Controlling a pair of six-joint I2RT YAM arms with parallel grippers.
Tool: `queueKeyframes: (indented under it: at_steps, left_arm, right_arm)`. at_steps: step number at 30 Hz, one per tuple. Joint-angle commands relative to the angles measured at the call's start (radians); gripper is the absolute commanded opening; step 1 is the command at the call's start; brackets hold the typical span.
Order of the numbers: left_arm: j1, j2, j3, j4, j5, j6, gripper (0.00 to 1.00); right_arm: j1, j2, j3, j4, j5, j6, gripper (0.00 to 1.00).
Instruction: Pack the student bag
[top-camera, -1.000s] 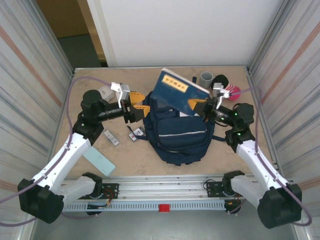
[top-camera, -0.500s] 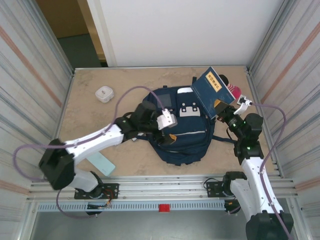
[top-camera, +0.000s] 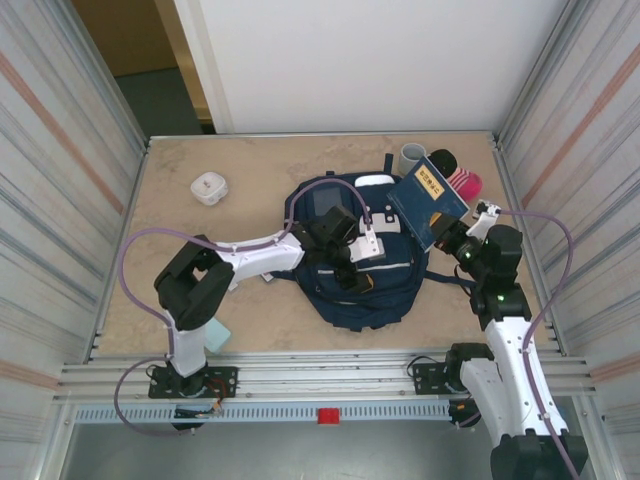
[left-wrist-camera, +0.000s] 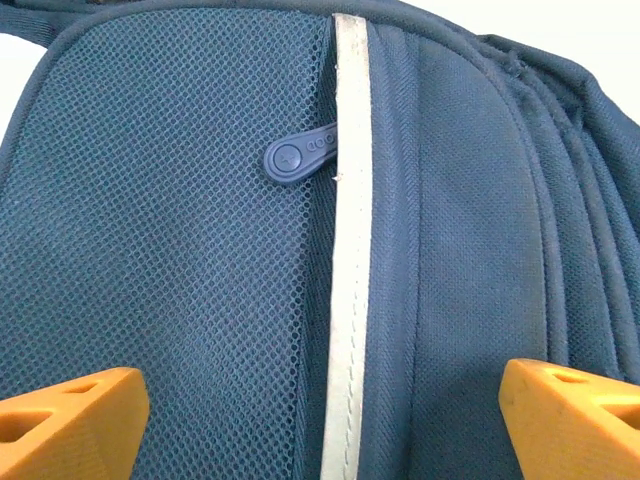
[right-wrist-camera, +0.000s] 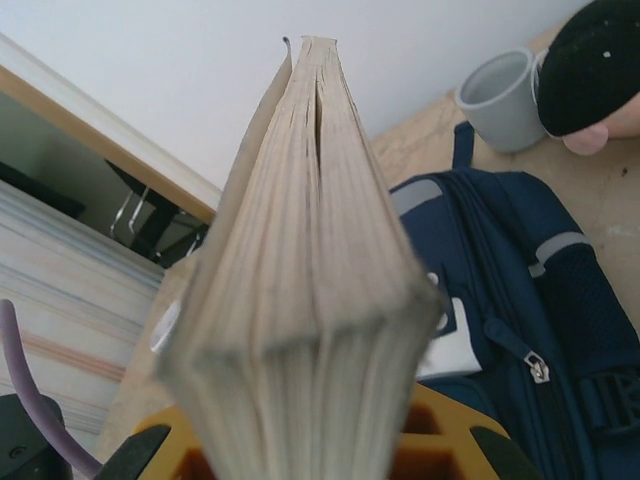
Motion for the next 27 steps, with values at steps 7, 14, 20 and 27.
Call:
queueKeyframes:
  at_steps: [7,14,20,27]
  left_arm:
    - [-0.013,-0.053,-0.041,-0.073,0.082,0.093,0.97]
    - [-0.014,-0.057,-0.051,-0.092,0.023,0.097,0.97]
    - [-0.026,-0.017,-0.041,-0.037,-0.215,0.046,0.8]
    - [-0.029,-0.119,-0.114,0.038,-0.345,-0.046,0.06]
  right_arm:
    - [-0.007,0.041,0.051,0.019,-0.032,-0.005,0.0]
    - [-0.006,0.073,0.053,0.058,-0.067,0.002,0.0]
    - [-0.005,0.063,0.065,0.037,-0.077,-0.024,0.0]
    - [-0.005,0.061,0.087,-0.001,-0.085,-0.038,0.0]
